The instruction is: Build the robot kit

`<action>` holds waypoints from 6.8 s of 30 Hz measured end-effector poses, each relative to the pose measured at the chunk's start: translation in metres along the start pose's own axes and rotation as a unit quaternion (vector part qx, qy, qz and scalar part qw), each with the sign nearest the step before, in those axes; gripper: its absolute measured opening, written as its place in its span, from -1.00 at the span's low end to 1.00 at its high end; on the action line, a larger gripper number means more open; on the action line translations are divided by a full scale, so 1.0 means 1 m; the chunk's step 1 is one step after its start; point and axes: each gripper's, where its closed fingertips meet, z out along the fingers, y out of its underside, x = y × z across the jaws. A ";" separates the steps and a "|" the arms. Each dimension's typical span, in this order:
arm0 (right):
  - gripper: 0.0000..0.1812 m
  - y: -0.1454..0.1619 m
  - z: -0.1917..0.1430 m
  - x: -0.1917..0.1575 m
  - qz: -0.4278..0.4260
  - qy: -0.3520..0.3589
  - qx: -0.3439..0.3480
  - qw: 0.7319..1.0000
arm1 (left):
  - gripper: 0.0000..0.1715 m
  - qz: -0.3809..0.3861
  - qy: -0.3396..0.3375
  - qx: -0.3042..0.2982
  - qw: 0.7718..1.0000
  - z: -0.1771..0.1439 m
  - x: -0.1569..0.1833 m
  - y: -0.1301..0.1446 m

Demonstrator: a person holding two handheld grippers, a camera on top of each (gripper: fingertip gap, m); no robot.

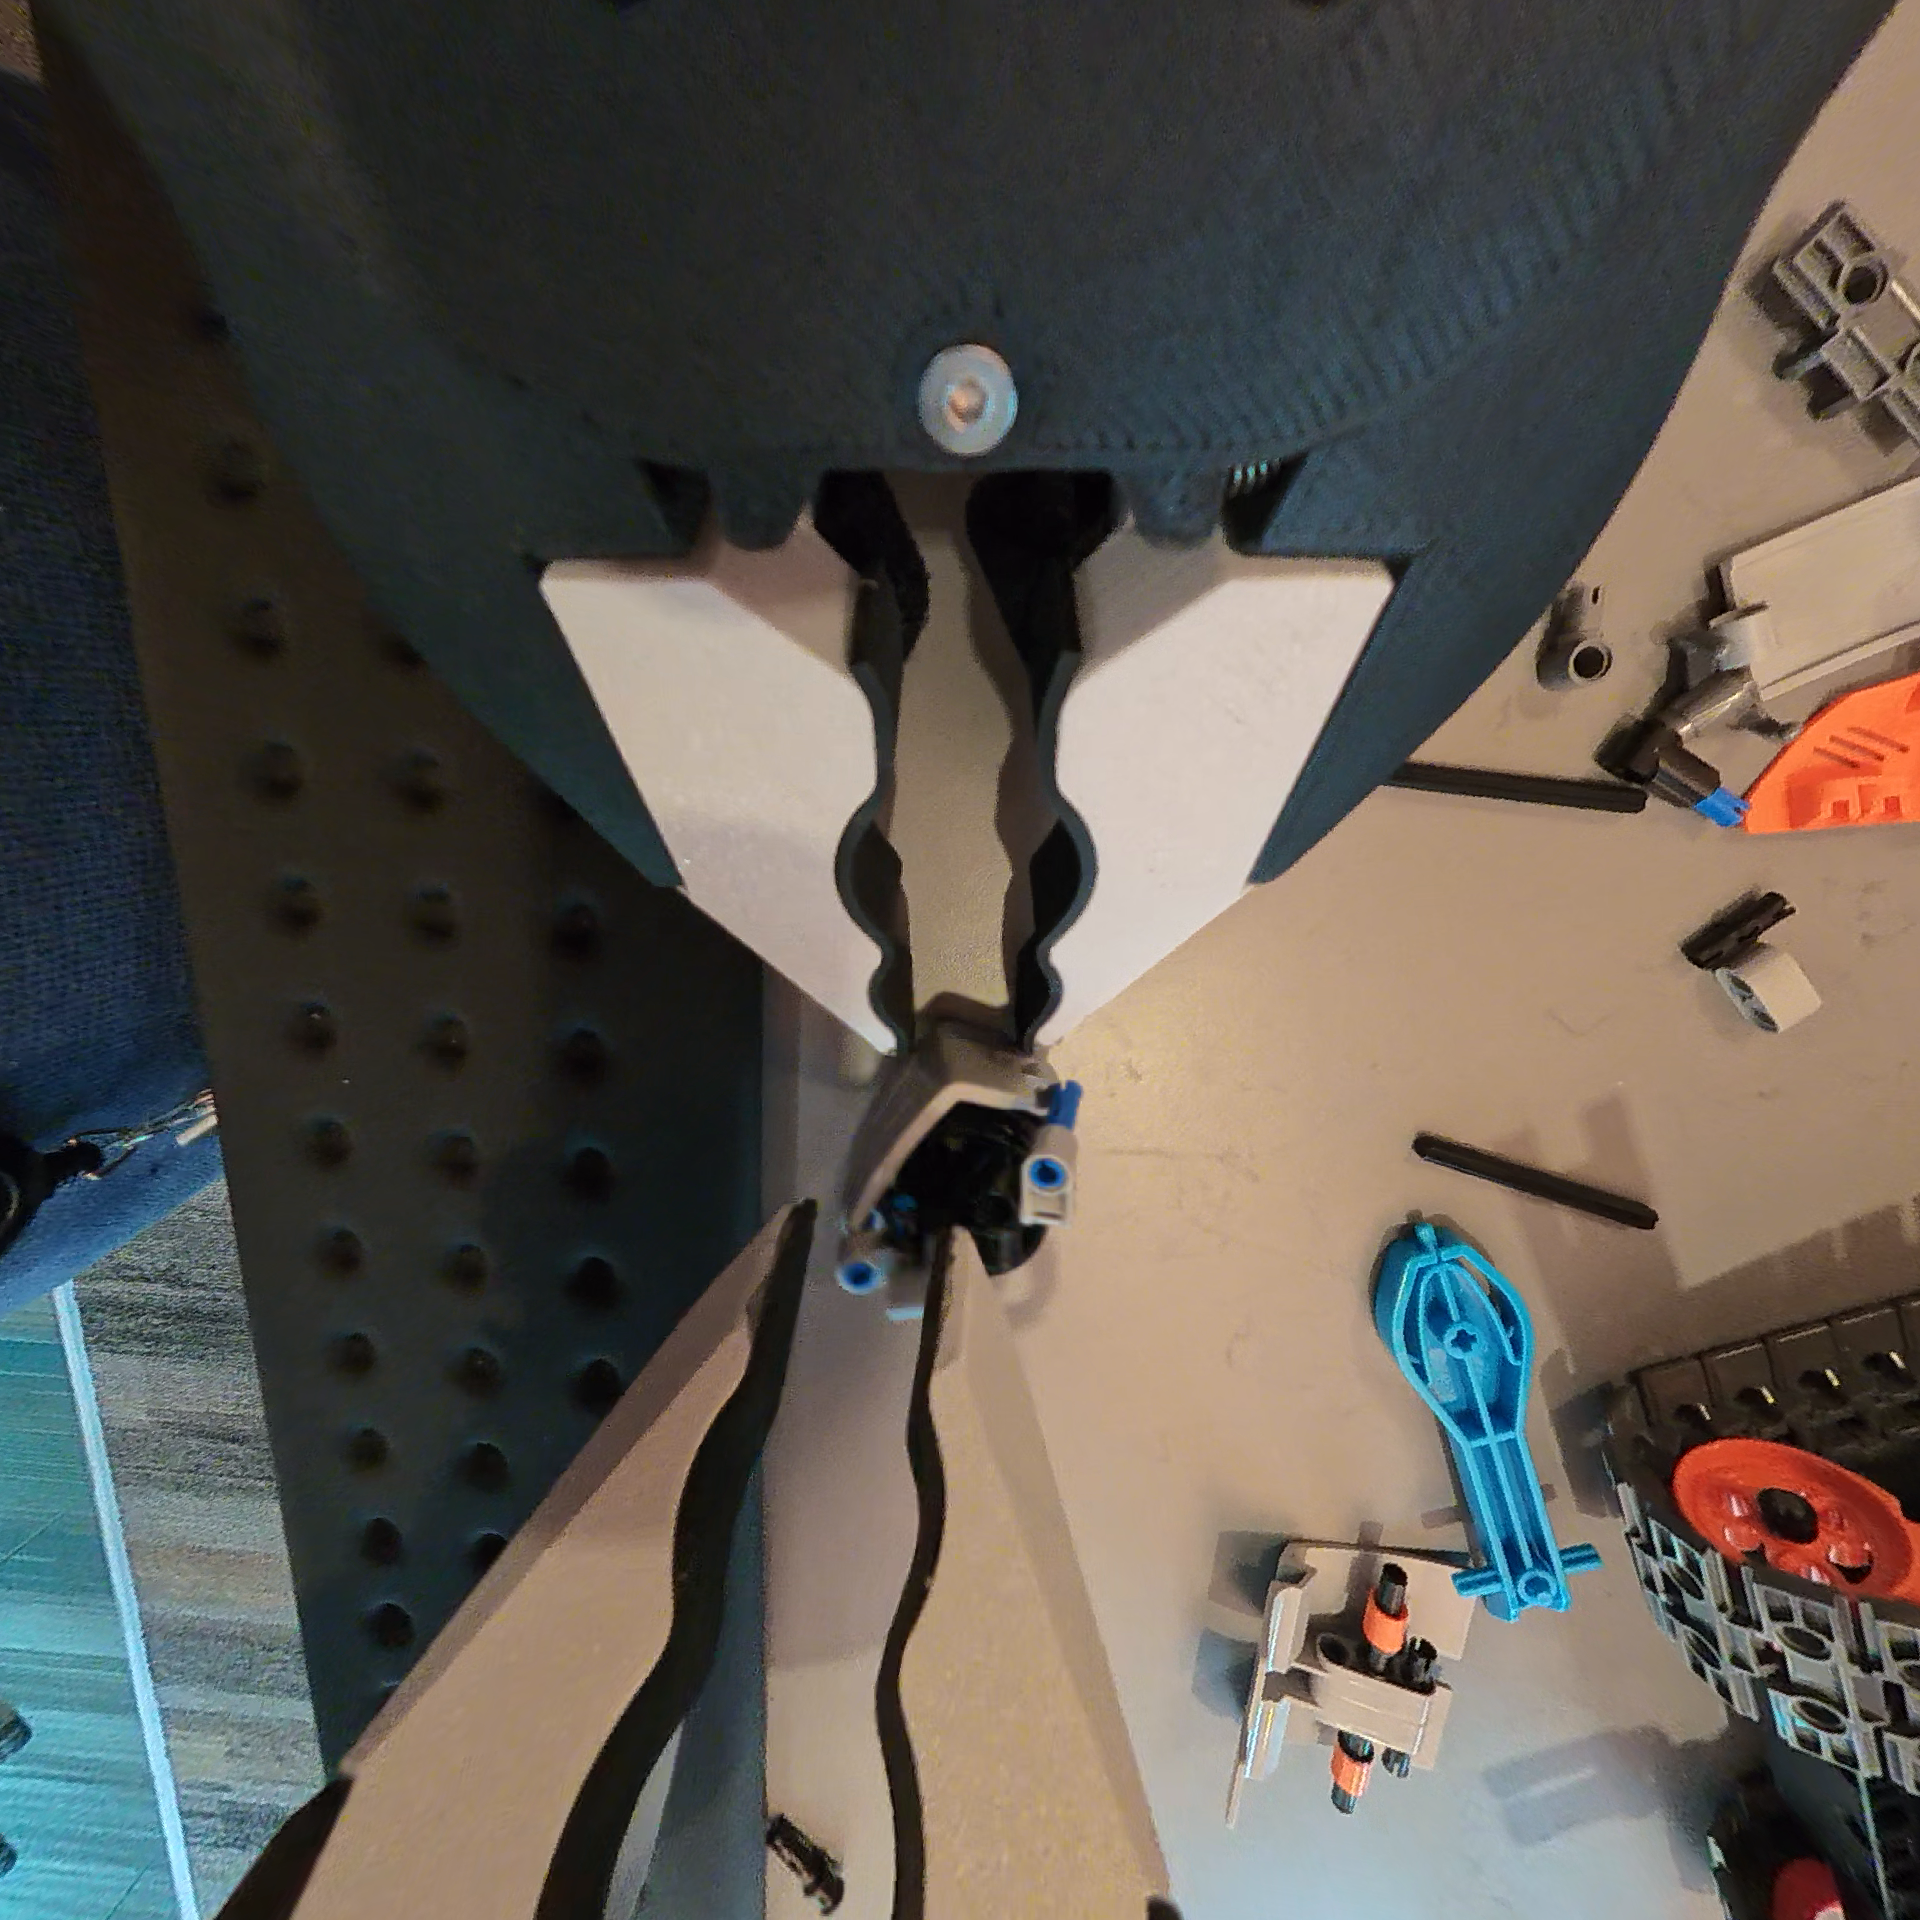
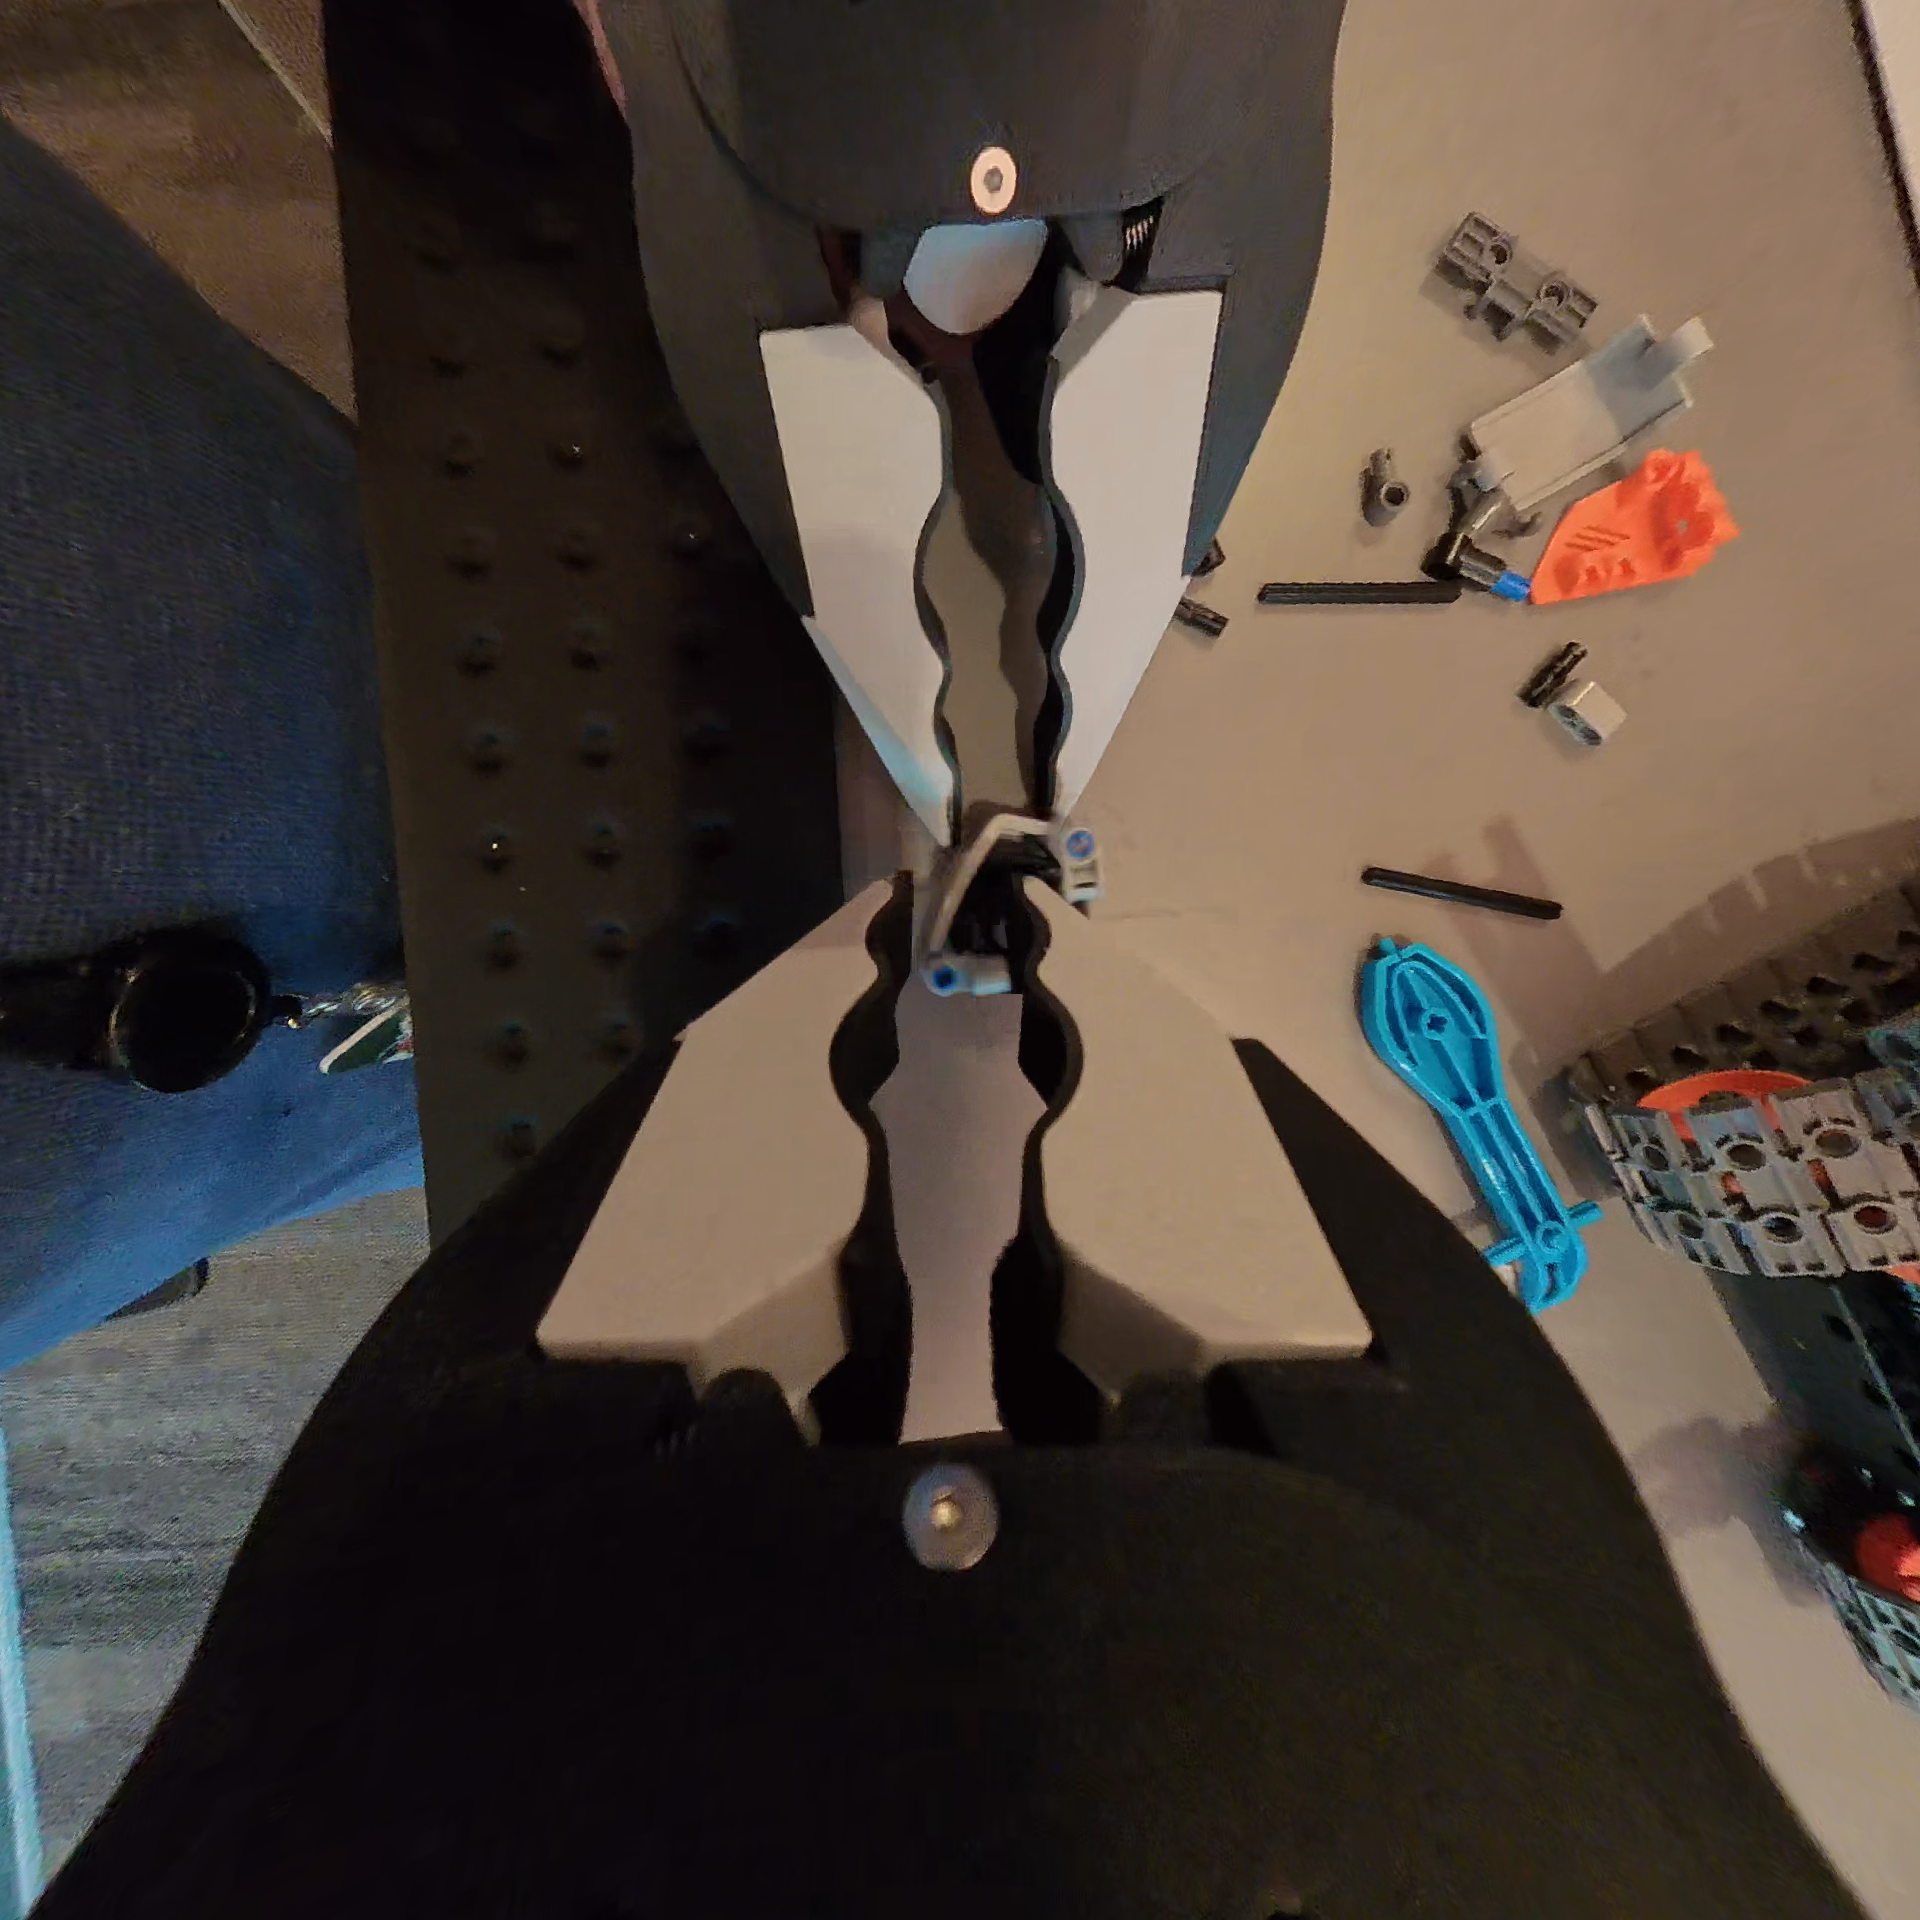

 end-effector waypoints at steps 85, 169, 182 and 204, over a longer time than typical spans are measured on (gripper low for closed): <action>-0.92 0.017 -0.012 0.003 -0.122 0.000 0.116 0.986 | -0.86 0.047 0.074 -0.003 0.996 0.023 0.025 -0.024; -1.00 0.039 -0.025 -0.007 -0.134 -0.043 0.070 0.988 | -0.93 0.078 0.115 -0.049 0.989 0.034 0.034 -0.037; -1.00 0.041 -0.023 -0.009 -0.103 -0.059 0.020 0.993 | -0.94 0.106 0.091 -0.065 0.988 0.037 0.033 -0.038; -0.86 0.043 -0.035 -0.005 -0.079 -0.049 0.084 0.992 | -0.95 0.114 0.078 -0.065 0.988 0.038 0.029 -0.035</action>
